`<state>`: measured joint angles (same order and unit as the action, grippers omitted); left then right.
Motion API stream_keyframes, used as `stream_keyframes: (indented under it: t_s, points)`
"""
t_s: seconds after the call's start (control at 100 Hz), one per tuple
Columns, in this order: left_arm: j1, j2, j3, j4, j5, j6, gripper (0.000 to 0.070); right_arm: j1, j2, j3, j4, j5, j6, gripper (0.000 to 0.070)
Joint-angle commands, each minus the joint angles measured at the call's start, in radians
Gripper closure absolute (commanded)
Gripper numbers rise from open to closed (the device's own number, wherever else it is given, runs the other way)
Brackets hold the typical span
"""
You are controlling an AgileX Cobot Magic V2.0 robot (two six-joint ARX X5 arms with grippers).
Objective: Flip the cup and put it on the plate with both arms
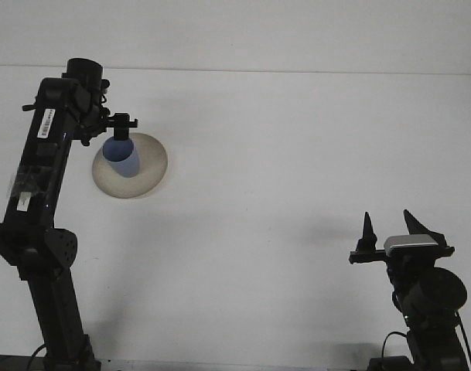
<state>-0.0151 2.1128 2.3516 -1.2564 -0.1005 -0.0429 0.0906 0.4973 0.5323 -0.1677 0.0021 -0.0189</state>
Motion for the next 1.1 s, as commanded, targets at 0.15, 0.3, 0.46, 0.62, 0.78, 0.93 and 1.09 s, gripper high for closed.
stream_keyframes:
  t_s: [0.15,0.3,0.46,0.62,0.78,0.93,1.09]
  points:
    - [-0.013,-0.09,0.031,-0.023,-0.002,-0.03,0.0276,0.001,0.001,0.007,0.01,0.003,-0.005,0.018]
    - [-0.054,-0.198,0.015,-0.025,0.034,-0.029,0.0276,0.001,0.001,0.007,0.01,0.003,-0.005,0.0179]
    - [-0.112,-0.317,-0.066,-0.024,0.042,-0.023,0.0276,0.001,0.001,0.007,0.01,0.003,-0.005,0.018]
    - [-0.16,-0.464,-0.261,-0.006,0.041,-0.023,0.0276,0.001,0.001,0.007,0.01,0.003,-0.005,0.0179]
    - [-0.187,-0.66,-0.562,0.196,0.041,-0.035,0.0276,0.001,0.001,0.007,0.01,0.003,-0.005,0.0179]
    - [-0.188,-0.84,-0.842,0.348,0.04,-0.1,0.0276,0.001,0.001,0.007,0.01,0.003,-0.005,0.0179]
    - [-0.187,-1.017,-1.093,0.502,0.029,-0.117,0.0276,0.001,0.001,0.007,0.01,0.003,-0.005,0.018]
